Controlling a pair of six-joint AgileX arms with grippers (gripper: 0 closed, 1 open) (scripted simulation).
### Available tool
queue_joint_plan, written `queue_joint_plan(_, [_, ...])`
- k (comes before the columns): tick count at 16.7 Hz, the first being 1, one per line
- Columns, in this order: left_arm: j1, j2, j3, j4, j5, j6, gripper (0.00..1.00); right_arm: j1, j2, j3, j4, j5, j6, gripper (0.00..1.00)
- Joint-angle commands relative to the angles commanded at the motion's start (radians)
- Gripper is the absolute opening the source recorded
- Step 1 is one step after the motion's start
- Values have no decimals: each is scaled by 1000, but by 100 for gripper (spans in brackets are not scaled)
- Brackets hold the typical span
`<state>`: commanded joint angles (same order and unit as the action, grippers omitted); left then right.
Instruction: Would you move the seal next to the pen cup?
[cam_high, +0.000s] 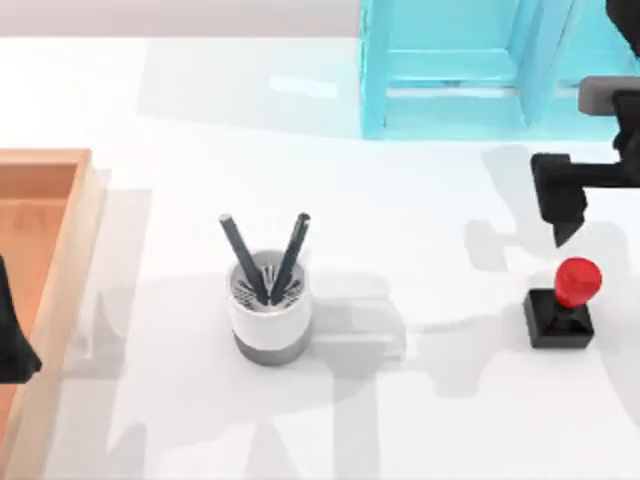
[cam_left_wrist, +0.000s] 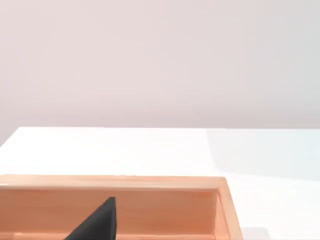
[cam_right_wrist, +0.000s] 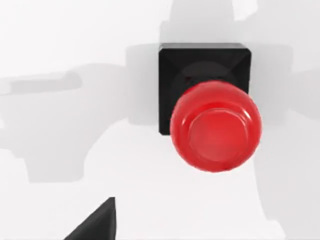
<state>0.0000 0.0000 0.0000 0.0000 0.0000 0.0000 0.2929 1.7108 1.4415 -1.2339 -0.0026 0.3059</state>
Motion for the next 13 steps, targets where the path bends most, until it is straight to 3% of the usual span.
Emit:
queue_joint_plan(9, [0, 0, 0, 0, 0, 0, 100, 12, 92, 87, -61, 3, 17, 100])
queue_joint_plan(13, [0, 0, 0, 0, 0, 0, 100, 16, 116, -3, 49, 3, 17, 100])
